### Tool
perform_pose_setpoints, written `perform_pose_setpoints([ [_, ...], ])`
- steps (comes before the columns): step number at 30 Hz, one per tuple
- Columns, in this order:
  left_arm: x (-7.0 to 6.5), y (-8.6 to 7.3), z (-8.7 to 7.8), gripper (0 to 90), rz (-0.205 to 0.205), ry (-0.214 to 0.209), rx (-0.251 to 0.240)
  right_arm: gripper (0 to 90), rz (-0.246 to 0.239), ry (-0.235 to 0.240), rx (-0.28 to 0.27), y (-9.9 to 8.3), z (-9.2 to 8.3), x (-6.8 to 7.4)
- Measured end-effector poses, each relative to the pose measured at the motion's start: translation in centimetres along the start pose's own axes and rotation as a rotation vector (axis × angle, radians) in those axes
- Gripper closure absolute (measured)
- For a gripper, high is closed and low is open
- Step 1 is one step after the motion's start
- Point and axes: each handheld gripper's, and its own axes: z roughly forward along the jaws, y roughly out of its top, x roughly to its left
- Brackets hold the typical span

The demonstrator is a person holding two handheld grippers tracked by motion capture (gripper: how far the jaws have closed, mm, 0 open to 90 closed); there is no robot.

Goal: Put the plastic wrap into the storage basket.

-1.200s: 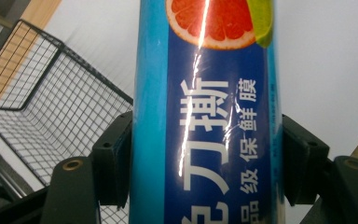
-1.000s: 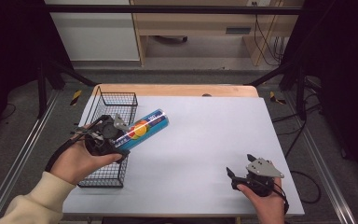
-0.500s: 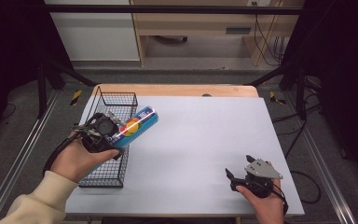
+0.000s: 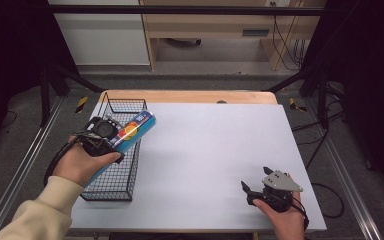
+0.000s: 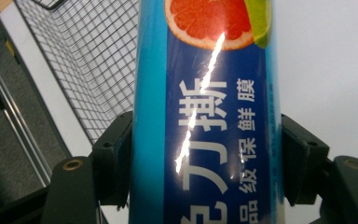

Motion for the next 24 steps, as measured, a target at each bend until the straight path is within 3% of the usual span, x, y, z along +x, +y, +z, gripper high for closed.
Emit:
perform_pose_setpoints([
  [13,1.2,-0.8,1.4,31.9,-0.07,-0.011,0.019,13.9,-0.001,0.003,-0.002,0.0,0.0,0.0],
  [24,1.6,-1.3,1.8,31.9,-0.088,-0.013,0.049,13.9,-0.003,0.006,-0.001,0.0,0.0,0.1],
])
